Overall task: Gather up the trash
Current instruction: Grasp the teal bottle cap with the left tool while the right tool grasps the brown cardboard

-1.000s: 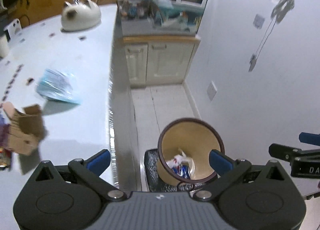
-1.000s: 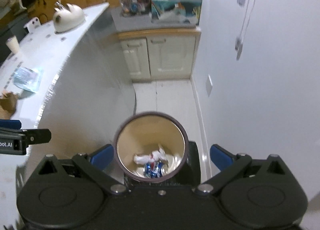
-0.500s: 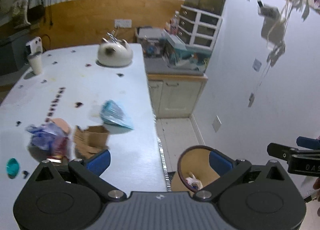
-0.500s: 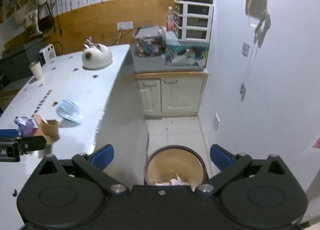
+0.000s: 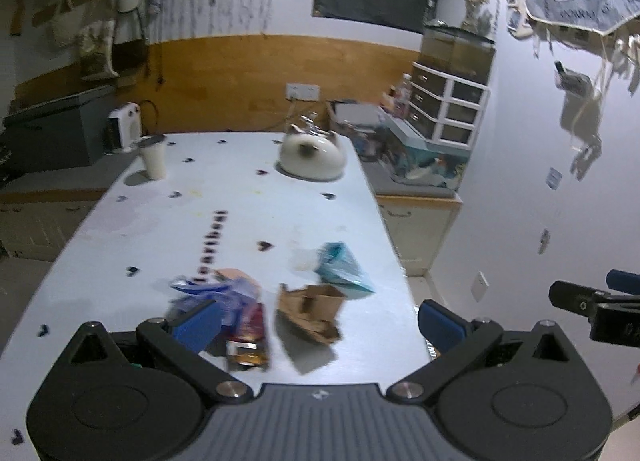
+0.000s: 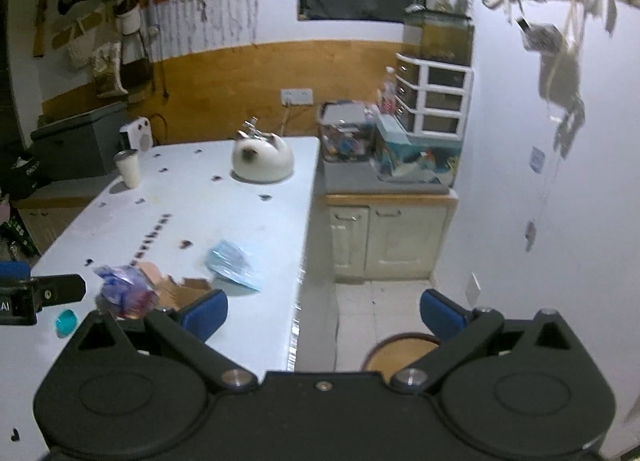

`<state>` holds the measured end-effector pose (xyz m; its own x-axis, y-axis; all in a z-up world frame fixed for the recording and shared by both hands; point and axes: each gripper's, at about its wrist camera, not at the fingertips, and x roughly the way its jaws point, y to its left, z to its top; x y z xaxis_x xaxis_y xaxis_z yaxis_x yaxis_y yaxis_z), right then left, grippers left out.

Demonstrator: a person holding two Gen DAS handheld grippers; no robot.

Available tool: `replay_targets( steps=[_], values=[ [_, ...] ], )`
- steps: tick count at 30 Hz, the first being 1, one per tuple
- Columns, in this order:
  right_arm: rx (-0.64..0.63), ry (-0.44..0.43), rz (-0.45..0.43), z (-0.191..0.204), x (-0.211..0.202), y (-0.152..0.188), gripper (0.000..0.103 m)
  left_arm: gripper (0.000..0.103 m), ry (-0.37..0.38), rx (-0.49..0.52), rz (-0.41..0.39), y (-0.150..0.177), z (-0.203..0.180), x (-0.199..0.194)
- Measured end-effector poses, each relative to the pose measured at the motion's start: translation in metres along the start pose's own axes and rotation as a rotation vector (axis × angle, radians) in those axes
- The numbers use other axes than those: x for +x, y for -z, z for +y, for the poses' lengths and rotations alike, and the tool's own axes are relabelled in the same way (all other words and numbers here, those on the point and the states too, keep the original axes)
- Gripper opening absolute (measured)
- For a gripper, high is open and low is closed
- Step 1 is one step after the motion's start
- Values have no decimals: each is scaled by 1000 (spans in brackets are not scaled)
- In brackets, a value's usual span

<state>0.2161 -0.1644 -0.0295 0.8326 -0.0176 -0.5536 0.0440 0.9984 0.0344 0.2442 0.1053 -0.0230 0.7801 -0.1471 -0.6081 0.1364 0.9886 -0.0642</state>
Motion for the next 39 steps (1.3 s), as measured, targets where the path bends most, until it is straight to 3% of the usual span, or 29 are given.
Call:
replay_targets(
  steps=[7, 16, 25, 29, 39],
  values=[
    [-8, -23, -54, 51, -3, -9, 103, 103, -48, -19, -30, -5, 51, -12],
    [-30, -86, -63, 105, 21, -15, 103, 103, -140, -79, -10, -5, 111, -3],
    [-76, -94, -4, 141, 71, -11, 103, 103, -202, -121, 82, 4, 153, 34],
    [-107, -168, 15, 148, 96, -5, 103, 103, -187, -135, 126, 15, 164, 53],
    [-258, -151, 154, 179, 177, 16, 103, 103, -164, -206, 238, 45, 190, 93]
  ],
)
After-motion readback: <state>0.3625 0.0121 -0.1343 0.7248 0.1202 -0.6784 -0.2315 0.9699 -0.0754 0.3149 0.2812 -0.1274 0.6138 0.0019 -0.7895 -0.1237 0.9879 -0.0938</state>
